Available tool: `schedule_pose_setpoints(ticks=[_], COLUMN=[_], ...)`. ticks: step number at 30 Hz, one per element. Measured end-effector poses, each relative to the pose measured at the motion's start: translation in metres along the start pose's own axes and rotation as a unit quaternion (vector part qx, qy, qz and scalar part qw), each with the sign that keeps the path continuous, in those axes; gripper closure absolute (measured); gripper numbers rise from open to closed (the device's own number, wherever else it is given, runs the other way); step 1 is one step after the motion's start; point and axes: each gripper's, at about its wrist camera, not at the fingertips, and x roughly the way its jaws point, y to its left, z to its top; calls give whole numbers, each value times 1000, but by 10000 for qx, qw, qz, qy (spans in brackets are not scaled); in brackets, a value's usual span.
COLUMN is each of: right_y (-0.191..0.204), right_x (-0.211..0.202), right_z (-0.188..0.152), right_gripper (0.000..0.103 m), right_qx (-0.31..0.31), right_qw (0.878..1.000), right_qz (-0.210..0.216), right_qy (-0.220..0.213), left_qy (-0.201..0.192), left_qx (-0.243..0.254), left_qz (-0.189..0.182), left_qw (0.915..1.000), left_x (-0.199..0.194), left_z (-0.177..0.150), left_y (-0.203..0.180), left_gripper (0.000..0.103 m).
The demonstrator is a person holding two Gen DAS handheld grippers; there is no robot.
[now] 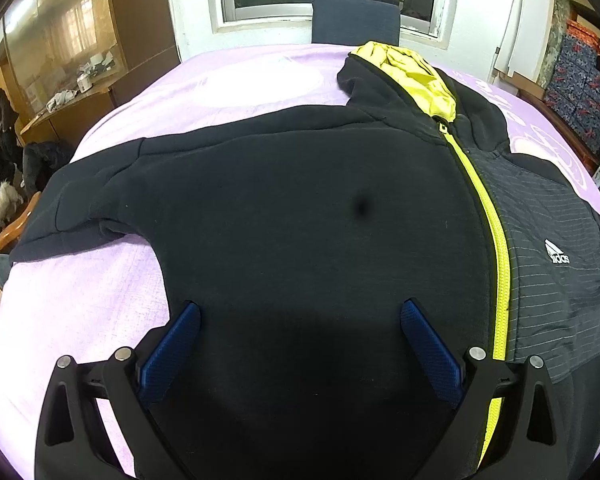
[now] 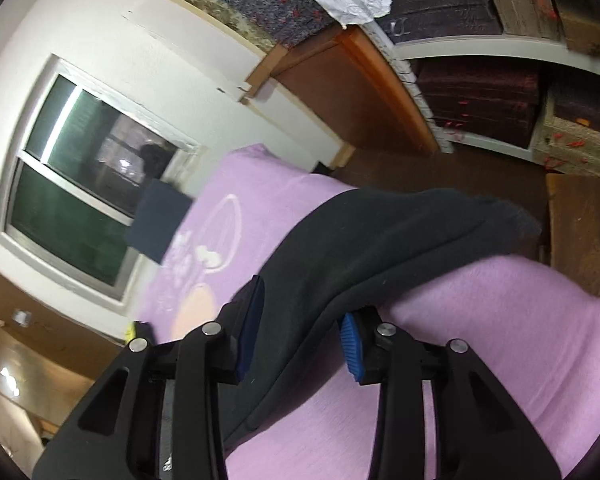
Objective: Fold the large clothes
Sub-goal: 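Carry the held sleeve with the right tool across the hoodie body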
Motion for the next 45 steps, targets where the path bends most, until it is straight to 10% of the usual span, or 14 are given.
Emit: schedule_pose_setpoints(ticks=[5,8,13,23,30,45], right_y=[0,-14,-18,35,118,251], right_x=[7,9,7,-21,-37,-19], right_z=[8,11,14,-7,-41,-190], right_gripper=[71,98,98,99,99,99], right_qx=[-108,81,168,-769,-1732,-3094], right_qw=[9999,10000,9996,9953,9829,9445], right_qz=[-33,5,226,574,618,755], right_qy=[-99,-35,-7,-140,31,805], left_qy=[29,-54,-593,42,-304,-395], left_qx=[46,331,717,-240,-334,-742], left_qz=[59,480,1131,306,312,31], left_qw=[10000,9983,9892,9992,9985,9965], left_x=[-1,-5,-18,13,-8,-19], left_z=[1,5,20,20,19,27], left_y=[0,-2,10,65,88,130], left_gripper=[3,3,3,3,3,3])
